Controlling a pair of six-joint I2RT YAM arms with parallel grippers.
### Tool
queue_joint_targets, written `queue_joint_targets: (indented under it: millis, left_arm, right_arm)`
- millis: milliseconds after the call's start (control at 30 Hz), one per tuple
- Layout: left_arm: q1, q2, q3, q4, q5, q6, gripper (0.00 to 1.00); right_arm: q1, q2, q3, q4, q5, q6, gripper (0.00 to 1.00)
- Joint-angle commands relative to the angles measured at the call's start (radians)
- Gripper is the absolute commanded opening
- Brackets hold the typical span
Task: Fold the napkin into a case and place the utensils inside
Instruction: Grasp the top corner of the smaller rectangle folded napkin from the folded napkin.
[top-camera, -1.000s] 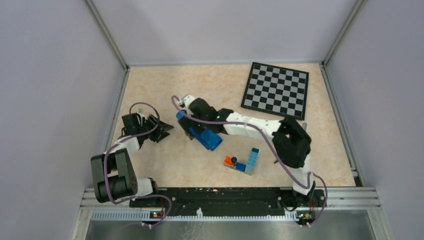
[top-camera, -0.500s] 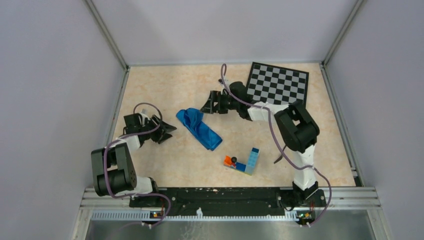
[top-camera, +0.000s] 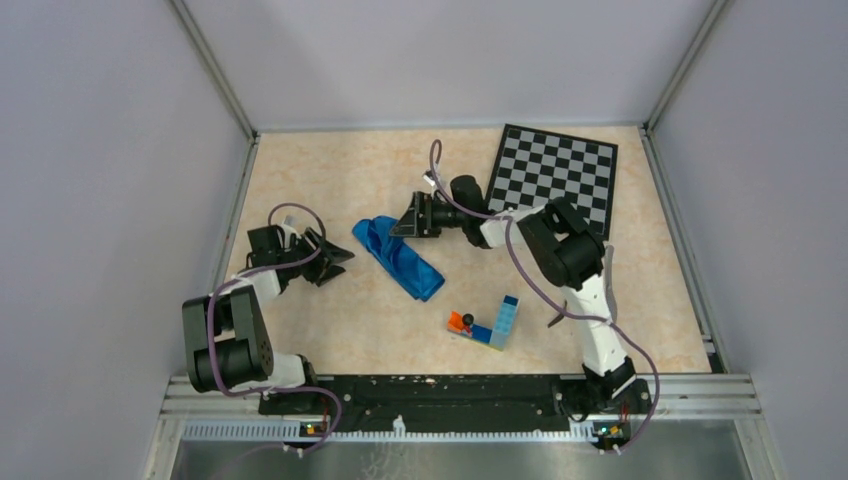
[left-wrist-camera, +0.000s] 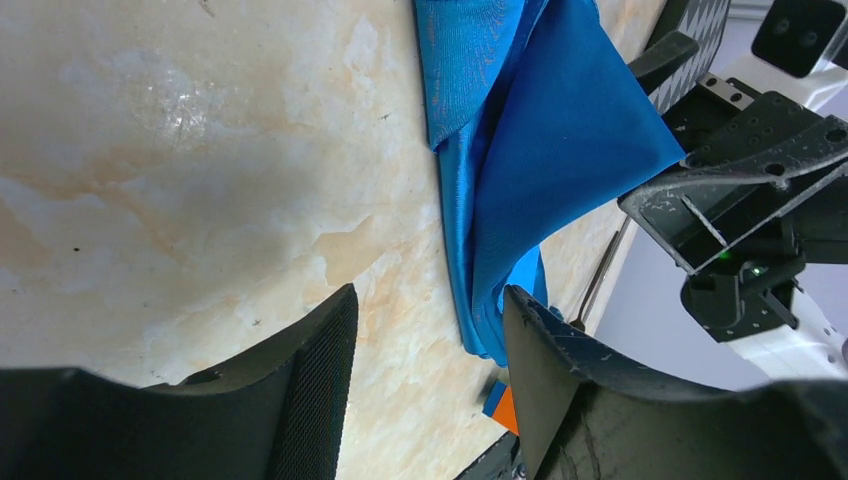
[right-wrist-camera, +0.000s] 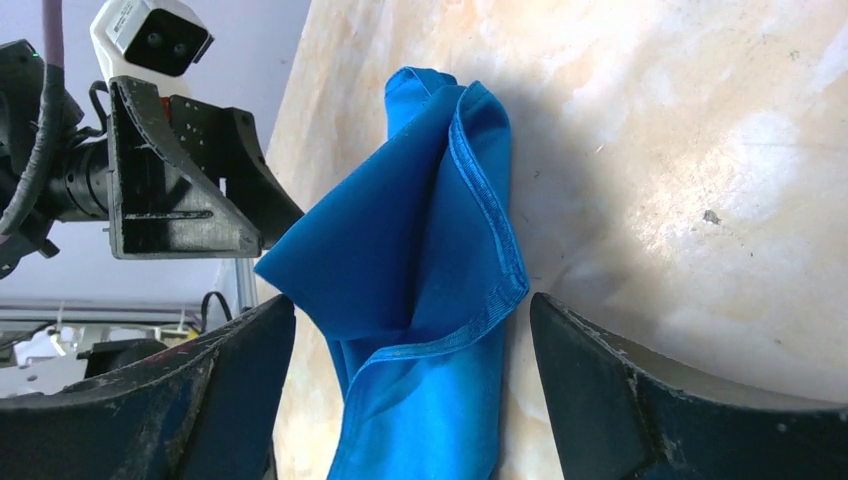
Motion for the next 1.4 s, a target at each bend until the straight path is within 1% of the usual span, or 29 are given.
queue_joint_targets:
  millis: [0, 200, 333, 567, 800, 967, 1033, 1133, 1367]
  left_arm:
    - [-0.005, -0.013, 0.026, 0.043, 0.024, 0.022, 0.6]
    - [-0.004, -0.006, 0.019, 0.053, 0.02, 0.023, 0.61]
    - [-0.005, -0.001, 0.009, 0.07, 0.021, 0.014, 0.6]
    - [-0.008, -0.003, 0.006, 0.078, 0.022, 0.009, 0.6]
    - [-0.017, -0.004, 0.006, 0.081, 0.018, 0.003, 0.6]
    - [-0.023, 0.003, 0.003, 0.09, 0.018, 0.0, 0.6]
    - [-0.024, 0.002, 0.0, 0.094, 0.017, -0.002, 0.6]
    - [-0.024, 0.001, 0.001, 0.095, 0.02, -0.005, 0.6]
    - [-0.032, -0.013, 0.012, 0.069, -0.008, 0.015, 0.59]
  right_arm:
    - [0.001, 0.04, 0.068, 0.144, -0.06, 0.054, 0.85]
    - [0.003, -0.003, 0.067, 0.131, -0.059, 0.018, 0.83]
    - [0.006, -0.038, 0.058, 0.111, -0.061, 0.005, 0.8]
    - [0.027, -0.063, 0.073, 0.011, -0.018, -0.045, 0.68]
    - [0.057, -0.119, 0.063, -0.084, 0.069, -0.12, 0.7]
    - [0.079, -0.142, 0.096, -0.221, 0.177, -0.182, 0.7]
    - [0.091, -0.138, 0.136, -0.295, 0.217, -0.214, 0.67]
    - [0.104, -0.141, 0.153, -0.348, 0.266, -0.239, 0.63]
    - [0.107, -0.151, 0.154, -0.371, 0.281, -0.237, 0.49]
